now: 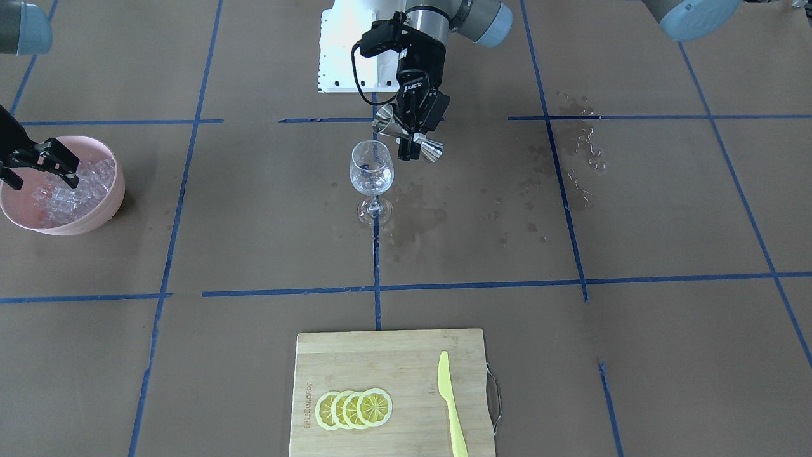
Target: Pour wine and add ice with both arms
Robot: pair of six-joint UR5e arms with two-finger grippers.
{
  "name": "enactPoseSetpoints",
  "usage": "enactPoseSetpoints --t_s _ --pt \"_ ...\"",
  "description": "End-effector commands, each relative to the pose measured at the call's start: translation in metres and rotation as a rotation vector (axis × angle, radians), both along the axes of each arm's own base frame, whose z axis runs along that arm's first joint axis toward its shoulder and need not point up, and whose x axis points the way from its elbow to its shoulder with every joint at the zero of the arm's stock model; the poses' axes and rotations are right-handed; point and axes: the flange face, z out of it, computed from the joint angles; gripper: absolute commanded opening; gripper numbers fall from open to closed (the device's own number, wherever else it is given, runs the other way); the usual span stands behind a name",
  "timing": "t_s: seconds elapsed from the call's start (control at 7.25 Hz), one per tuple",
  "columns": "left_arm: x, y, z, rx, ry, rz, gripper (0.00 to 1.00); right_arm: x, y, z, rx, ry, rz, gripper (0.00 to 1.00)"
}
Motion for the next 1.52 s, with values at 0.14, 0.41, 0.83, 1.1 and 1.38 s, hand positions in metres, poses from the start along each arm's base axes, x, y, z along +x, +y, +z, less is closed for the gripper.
enactPoseSetpoints --t_s 0.14,0.41,0.83,1.1,1.38 --pt "0.003 -0.009 -0.002 0.012 -0.156 -0.005 0.0 0.0 0.0 -0.002 0.003 -0.002 0.0 1.0" --pt "0.004 -0.013 -0.005 0.021 -0.227 -0.006 0.0 0.0 0.0 -0.002 0.003 -0.002 0.0 1.0" --pt "0.007 -0.017 -0.008 0.031 -0.322 0.001 0.0 0.001 0.001 -0.004 0.007 -0.005 0.0 1.0" --pt "0.005 -0.022 -0.008 0.035 -0.386 -0.002 0.0 0.001 0.002 -0.003 0.004 -0.003 0.0 1.0" --pt "0.003 -0.023 -0.014 0.05 -0.457 0.002 0.0 0.001 0.001 -0.004 0.006 -0.004 0.0 1.0"
